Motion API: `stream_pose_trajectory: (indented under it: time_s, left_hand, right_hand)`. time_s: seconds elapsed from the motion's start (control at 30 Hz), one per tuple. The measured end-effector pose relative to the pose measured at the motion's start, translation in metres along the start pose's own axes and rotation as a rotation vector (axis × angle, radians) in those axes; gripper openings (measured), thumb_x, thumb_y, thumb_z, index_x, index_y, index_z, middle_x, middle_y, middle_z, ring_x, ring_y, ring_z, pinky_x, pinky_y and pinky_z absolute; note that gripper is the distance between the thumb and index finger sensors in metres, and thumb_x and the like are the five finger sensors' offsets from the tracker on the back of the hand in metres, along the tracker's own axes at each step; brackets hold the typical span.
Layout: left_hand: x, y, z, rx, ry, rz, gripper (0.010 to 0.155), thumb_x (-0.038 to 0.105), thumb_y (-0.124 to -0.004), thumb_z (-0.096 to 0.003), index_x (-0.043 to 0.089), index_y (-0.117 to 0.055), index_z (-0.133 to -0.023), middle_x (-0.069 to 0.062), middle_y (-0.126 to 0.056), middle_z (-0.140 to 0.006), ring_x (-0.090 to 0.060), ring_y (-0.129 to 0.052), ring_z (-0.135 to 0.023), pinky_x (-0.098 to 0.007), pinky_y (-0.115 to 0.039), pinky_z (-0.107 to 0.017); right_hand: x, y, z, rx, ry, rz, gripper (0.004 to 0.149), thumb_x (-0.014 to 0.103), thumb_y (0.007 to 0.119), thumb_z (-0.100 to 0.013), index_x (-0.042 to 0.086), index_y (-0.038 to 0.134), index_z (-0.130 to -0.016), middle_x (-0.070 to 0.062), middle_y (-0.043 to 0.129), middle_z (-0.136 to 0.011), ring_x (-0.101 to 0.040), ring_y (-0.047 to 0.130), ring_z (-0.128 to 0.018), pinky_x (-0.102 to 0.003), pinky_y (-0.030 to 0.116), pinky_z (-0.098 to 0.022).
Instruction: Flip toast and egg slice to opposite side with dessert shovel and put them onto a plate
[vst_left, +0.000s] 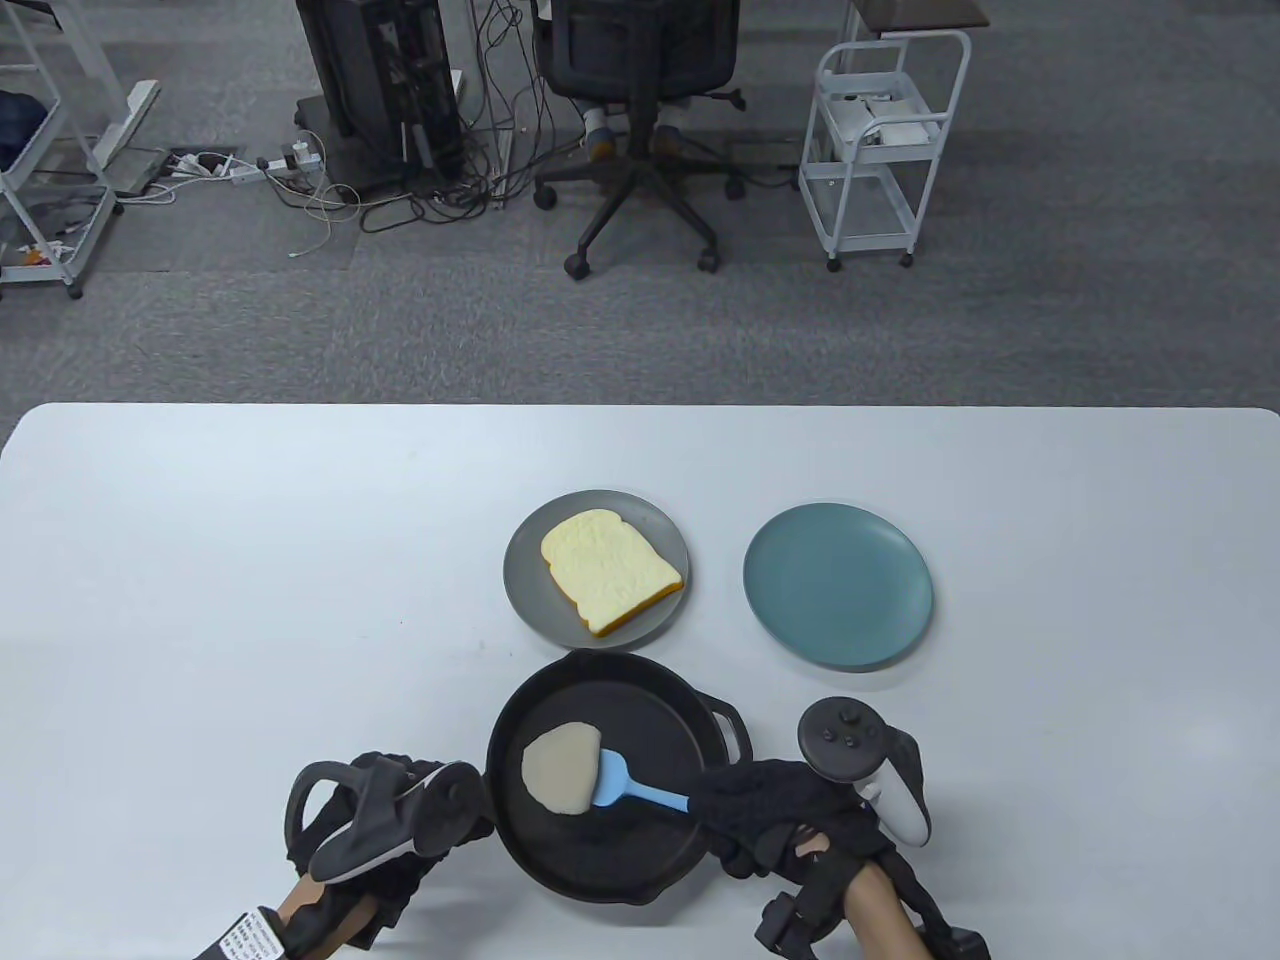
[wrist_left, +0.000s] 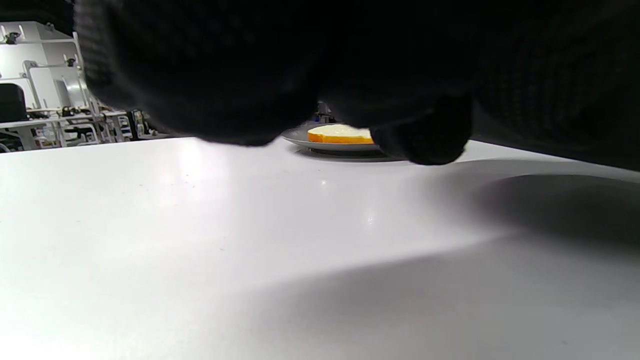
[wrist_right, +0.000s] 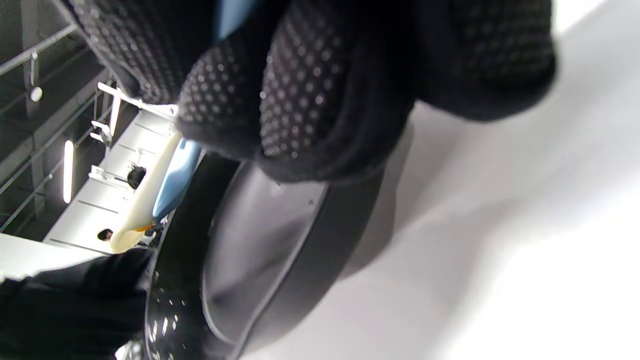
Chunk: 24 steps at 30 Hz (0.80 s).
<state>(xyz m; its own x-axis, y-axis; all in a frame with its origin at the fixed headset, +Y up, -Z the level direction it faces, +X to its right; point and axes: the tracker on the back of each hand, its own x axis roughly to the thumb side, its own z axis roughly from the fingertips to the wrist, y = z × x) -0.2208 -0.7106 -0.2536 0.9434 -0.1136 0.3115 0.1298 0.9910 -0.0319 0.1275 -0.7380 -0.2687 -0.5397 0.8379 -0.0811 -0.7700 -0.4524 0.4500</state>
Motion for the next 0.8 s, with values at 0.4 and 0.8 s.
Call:
stream_pose_trajectory:
  time_s: [0.4, 0.8]
  left_hand:
    - [0.002, -0.001, 0.0, -0.023, -0.025, 0.023, 0.047, 0.065, -0.084, -0.0265, 0.031, -0.099, -0.057, 0.014, -0.1, -0.021, -0.016, -0.103, -0.015, -0.042, -0.089, -0.039]
    - [0.006, -0.003, 0.001, -0.028, -0.049, 0.017, 0.047, 0.065, -0.084, -0.0266, 0.031, -0.099, -0.057, 0.014, -0.1, -0.021, -0.016, -0.103, -0.015, -0.042, -0.089, -0.039]
  right_hand:
    - [-0.008, -0.05, 0.026, -0.242, -0.009, -0.166, 0.048, 0.047, 0.085, -0.042, 0.018, 0.095, -0.08, 0.008, 0.109, -0.042, -0.014, 0.107, -0.026, -0.034, 0.089, -0.023]
    - [-0.034, -0.082, 0.039, -0.507, 0.101, -0.267, 0.049, 0.046, 0.084, -0.043, 0.016, 0.094, -0.08, 0.008, 0.109, -0.043, -0.014, 0.107, -0.026, -0.035, 0.089, -0.023]
